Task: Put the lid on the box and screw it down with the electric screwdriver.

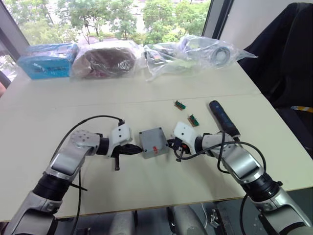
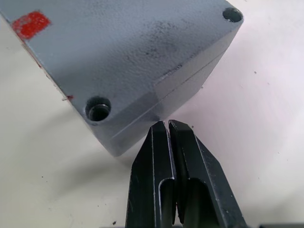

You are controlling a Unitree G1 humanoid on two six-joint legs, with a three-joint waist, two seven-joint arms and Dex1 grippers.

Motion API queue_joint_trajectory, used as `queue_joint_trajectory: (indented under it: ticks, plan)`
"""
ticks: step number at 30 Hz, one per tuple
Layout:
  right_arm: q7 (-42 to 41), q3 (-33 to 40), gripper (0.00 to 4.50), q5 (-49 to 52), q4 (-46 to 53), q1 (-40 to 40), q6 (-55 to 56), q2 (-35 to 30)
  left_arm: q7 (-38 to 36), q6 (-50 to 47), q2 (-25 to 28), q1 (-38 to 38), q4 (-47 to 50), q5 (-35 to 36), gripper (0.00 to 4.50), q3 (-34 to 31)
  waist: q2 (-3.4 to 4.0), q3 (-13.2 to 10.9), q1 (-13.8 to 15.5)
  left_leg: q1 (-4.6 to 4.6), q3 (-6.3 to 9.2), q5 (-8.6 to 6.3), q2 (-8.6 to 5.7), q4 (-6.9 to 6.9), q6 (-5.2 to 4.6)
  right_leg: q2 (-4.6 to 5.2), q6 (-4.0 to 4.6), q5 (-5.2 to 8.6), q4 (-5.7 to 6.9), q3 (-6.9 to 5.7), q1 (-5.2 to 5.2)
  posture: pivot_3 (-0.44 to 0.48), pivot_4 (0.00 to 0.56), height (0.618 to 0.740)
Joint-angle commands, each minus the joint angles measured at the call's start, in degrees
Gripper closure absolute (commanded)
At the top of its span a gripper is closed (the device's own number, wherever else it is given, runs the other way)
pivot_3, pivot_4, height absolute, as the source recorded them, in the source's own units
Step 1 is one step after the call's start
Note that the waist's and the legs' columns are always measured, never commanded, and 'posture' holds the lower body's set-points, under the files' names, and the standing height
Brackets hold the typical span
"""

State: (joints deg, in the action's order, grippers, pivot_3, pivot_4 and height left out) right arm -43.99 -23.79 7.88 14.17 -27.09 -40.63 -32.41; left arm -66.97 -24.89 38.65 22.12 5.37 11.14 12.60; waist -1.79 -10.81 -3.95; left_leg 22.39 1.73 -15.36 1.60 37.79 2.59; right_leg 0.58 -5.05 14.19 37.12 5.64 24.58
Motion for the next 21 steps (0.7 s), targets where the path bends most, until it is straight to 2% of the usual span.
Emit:
queue_joint_trajectory:
  ticks: [1, 6, 8, 14, 17, 21]
  plan:
    - [-2.00, -0.86, 4.42, 0.18, 1.81, -1.04, 1.83, 1.15, 0.41, 0.35, -0.06, 0.44, 3.01, 1.53, 4.50, -1.09, 0.00, 0.00, 0.01, 0.00, 0.00, 0.00, 0.00, 0.00, 0.00, 0.00, 0.00, 0.00, 0.00, 0.00, 0.00, 0.000, 0.150, 0.740]
    - [-1.06, -0.44, 4.42, -2.34, 1.69, -0.59, 2.66, 0.14, 1.18, 0.66, 1.92, 0.89, 4.18, 0.74, 4.50, -2.42, 0.00, -0.01, -0.04, 0.00, 0.00, 0.00, 0.00, 0.00, 0.00, 0.00, 0.00, 0.00, 0.00, 0.00, 0.01, 0.000, 0.150, 0.740]
    - [-0.79, 1.19, 4.42, -3.02, 2.39, -0.18, 2.87, -1.24, 1.34, -0.40, 4.16, -0.02, 6.93, 1.87, 4.50, -4.87, -0.01, -0.02, -0.04, 0.00, 0.00, 0.00, 0.00, 0.00, 0.00, -0.01, 0.00, 0.00, 0.00, 0.00, 0.01, 0.000, 0.150, 0.740]
    - [2.29, 12.02, 4.42, -0.95, 4.29, 0.94, 1.00, -3.52, 2.06, -6.06, 8.84, -2.71, 14.54, 8.61, 4.50, -13.27, 0.04, -0.09, 0.05, 0.01, -0.01, 0.00, 0.01, -0.04, 0.00, 0.02, 0.00, 0.01, -0.02, 0.00, 0.03, 0.000, 0.150, 0.740]
    - [4.54, 17.99, 3.66, 0.53, 4.36, 0.78, -1.74, -3.11, 3.54, -9.40, 8.43, -2.07, 17.08, 13.14, 4.50, -17.03, 0.02, -0.09, 0.11, 0.01, -0.01, 0.00, 0.00, -0.04, 0.00, 0.02, 0.00, 0.01, -0.02, 0.00, 0.03, 0.000, 0.150, 0.740]
    - [9.13, 23.74, 2.02, 1.14, 0.20, -0.18, -4.20, -1.30, 7.68, -14.12, 6.06, 0.24, 19.44, 18.60, 4.50, -19.36, 0.03, -0.10, 0.05, 0.01, 0.00, 0.00, 0.00, -0.04, 0.00, 0.02, -0.01, 0.01, -0.01, 0.00, 0.02, 0.000, 0.150, 0.740]
